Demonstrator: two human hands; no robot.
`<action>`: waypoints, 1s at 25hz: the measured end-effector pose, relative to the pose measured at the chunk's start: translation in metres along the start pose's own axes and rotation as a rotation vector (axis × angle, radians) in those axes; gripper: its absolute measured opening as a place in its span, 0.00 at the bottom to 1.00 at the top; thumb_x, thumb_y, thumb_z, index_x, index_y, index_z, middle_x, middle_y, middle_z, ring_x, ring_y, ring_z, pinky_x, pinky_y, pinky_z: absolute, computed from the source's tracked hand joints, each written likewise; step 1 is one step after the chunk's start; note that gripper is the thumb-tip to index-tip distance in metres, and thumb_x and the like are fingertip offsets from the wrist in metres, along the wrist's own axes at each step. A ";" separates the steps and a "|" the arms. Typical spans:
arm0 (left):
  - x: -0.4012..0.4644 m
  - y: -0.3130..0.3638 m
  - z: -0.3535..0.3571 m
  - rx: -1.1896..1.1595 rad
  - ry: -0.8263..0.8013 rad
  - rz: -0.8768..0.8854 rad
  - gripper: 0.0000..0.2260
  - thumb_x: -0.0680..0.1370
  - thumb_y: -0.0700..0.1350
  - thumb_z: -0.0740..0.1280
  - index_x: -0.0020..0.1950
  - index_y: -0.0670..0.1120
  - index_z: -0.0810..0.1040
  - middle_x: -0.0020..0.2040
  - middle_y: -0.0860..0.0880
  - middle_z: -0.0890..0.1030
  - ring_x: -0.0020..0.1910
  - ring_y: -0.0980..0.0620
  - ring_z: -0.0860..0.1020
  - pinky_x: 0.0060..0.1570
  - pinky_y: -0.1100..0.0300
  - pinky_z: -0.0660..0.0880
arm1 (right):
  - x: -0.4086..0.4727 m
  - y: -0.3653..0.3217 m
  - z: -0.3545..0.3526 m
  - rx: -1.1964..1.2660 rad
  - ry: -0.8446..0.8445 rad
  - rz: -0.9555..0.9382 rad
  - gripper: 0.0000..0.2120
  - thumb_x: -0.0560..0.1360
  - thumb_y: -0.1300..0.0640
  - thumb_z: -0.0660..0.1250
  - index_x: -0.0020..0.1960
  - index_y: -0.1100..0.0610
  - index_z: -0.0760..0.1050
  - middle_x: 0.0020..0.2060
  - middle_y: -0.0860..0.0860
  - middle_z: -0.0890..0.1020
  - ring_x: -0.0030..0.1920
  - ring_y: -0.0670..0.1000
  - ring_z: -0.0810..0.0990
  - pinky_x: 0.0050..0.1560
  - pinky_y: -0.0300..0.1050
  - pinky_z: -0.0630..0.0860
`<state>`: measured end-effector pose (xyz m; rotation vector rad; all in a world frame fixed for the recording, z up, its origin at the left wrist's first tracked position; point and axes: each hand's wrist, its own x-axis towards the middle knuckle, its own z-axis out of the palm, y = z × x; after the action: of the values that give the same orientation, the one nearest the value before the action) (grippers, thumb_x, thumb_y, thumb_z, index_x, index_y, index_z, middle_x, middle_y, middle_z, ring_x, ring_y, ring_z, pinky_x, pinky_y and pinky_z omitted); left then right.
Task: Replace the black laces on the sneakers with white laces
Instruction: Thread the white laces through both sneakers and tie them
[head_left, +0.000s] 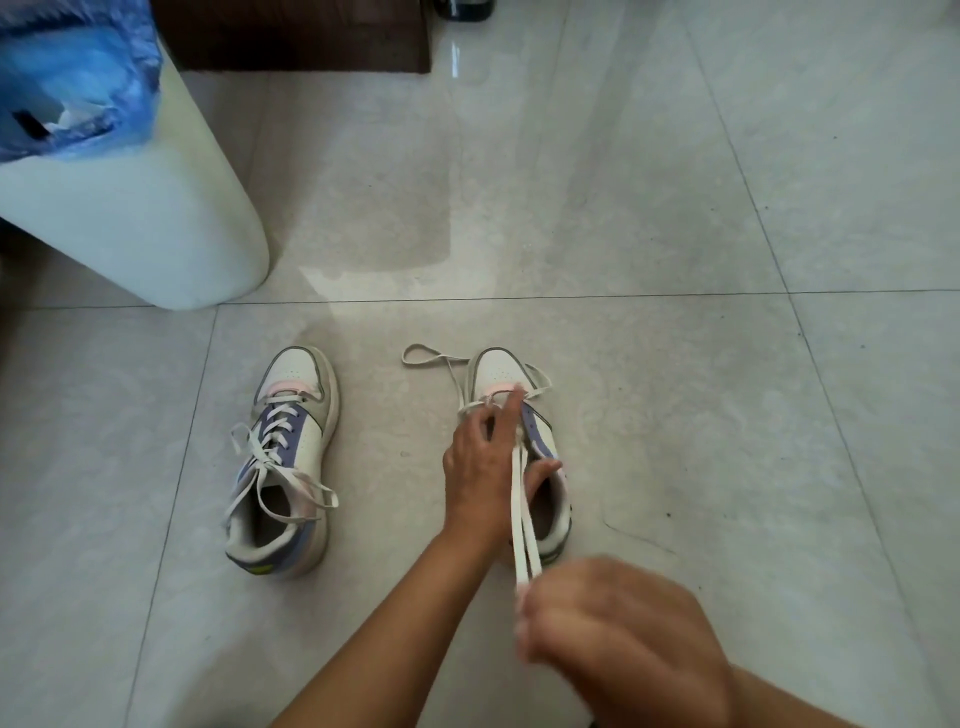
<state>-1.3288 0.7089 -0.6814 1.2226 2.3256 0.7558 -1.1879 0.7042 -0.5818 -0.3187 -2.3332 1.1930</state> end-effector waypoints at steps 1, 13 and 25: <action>0.000 -0.013 0.008 -0.010 0.077 0.205 0.22 0.74 0.56 0.66 0.67 0.51 0.72 0.62 0.46 0.73 0.60 0.47 0.71 0.53 0.48 0.76 | 0.002 0.003 -0.006 -0.065 0.150 -0.094 0.05 0.77 0.61 0.65 0.44 0.56 0.79 0.38 0.52 0.82 0.40 0.49 0.81 0.43 0.37 0.78; -0.063 0.065 -0.077 -0.729 -0.428 0.014 0.20 0.73 0.64 0.55 0.56 0.58 0.78 0.55 0.56 0.80 0.59 0.60 0.75 0.61 0.58 0.71 | 0.052 0.079 0.004 1.225 0.034 1.453 0.23 0.81 0.45 0.51 0.48 0.63 0.75 0.37 0.58 0.80 0.37 0.54 0.82 0.35 0.43 0.80; 0.135 -0.082 -0.017 0.529 -0.326 -0.036 0.13 0.78 0.37 0.58 0.62 0.41 0.72 0.61 0.42 0.71 0.59 0.42 0.70 0.52 0.53 0.67 | 0.063 0.080 0.000 0.740 0.076 1.329 0.14 0.82 0.55 0.55 0.45 0.62 0.73 0.25 0.53 0.74 0.24 0.49 0.71 0.25 0.38 0.70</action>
<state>-1.4618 0.7792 -0.7332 1.3804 2.3235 -0.0908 -1.2432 0.7774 -0.6261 -1.6875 -1.2497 2.3769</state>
